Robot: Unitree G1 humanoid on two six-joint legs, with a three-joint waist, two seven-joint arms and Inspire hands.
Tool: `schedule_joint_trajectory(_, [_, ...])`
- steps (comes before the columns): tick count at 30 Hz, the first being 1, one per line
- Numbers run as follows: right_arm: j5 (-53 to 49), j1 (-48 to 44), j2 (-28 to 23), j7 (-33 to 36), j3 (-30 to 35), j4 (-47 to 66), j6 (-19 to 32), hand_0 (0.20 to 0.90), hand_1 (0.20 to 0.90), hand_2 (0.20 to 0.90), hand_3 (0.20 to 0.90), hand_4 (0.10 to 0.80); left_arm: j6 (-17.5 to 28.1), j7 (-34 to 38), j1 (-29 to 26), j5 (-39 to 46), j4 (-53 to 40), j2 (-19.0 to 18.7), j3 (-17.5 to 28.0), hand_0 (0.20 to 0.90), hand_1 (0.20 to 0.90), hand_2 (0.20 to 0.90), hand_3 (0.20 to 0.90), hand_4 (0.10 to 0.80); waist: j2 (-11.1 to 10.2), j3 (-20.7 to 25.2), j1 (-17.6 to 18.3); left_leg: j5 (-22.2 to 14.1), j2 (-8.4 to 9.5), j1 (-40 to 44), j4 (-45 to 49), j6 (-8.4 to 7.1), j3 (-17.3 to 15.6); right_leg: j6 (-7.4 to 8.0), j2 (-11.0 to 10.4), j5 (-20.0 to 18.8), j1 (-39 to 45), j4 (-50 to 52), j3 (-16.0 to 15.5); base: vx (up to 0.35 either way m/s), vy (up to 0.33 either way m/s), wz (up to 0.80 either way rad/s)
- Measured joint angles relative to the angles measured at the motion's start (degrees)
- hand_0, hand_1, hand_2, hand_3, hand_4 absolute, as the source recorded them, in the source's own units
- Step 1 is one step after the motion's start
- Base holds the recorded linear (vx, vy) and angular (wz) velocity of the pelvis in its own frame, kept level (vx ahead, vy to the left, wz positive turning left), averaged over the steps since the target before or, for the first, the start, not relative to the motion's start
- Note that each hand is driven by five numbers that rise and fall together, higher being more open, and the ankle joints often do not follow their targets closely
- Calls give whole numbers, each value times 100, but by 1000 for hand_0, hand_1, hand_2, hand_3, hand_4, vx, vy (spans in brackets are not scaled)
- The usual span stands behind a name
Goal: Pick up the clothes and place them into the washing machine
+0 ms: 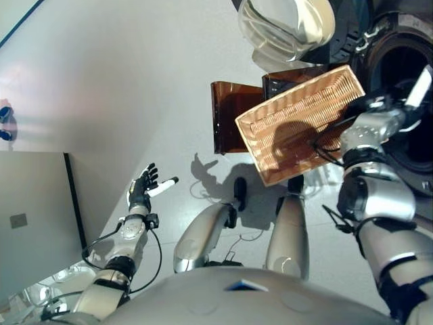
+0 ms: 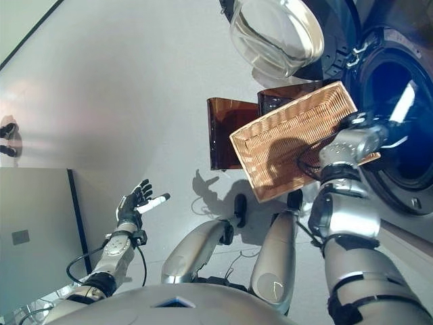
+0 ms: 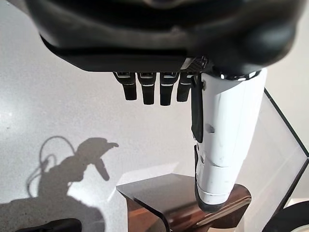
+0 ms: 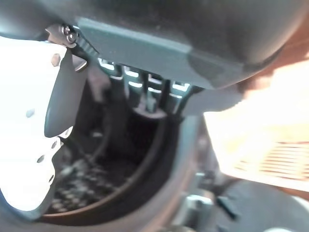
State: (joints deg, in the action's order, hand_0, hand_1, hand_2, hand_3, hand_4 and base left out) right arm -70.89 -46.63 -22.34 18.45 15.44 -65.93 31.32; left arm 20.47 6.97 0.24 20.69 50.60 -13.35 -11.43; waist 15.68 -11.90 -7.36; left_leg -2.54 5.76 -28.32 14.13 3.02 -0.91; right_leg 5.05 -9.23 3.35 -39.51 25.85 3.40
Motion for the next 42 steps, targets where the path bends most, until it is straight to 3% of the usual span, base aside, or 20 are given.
schedule_joint_trajectory(5, [-85, 203, 322, -99, 2, -5, -5, 900, 900, 900, 900, 800, 2, 2, 6, -2, -6, -1, 2, 900, 900, 900, 900, 800, 5, 3, -41, 5, 6, -121, 87, 15, 75, -27, -25, -38, -35, -2, -89, -4, 10, 10])
schedule_joint_trajectory(19, [-634, 197, 501, -373, 4, 7, 54, 900, 900, 900, 900, 800, 6, 8, -5, -2, -81, 2, -10, 900, 900, 900, 900, 800, 20, -17, -167, 14, 17, -360, 100, 31, 60, -34, -28, -66, -306, 39, -64, -1, 12, 1])
schedule_joint_trajectory(30, [-1058, 181, 497, -462, 82, -4, 210, 900, 900, 900, 900, 800, 9, 8, -79, 3, -181, 0, -55, 900, 900, 900, 900, 800, 256, -222, -265, 13, 42, -418, 91, 32, 9, -80, -44, -35, -442, 169, -13, 0, 15, 0])
schedule_joint_trajectory(37, [-677, 293, 506, -457, -255, 3, 209, 900, 900, 900, 900, 800, 10, 25, -113, -5, -173, -1, -48, 900, 900, 900, 900, 800, 216, -247, -251, 9, 45, -423, 108, 28, -24, -91, -36, -28, -467, 212, 18, 24, -15, -1])
schedule_joint_trajectory(42, [-462, 362, 493, -528, -434, -319, -159, 900, 900, 900, 900, 800, 14, 51, -207, -12, -130, -2, -42, 900, 900, 900, 900, 800, -4, -219, -132, -15, 1, -390, 180, 9, -6, -91, 6, -31, -381, 185, -18, 32, -50, 0])
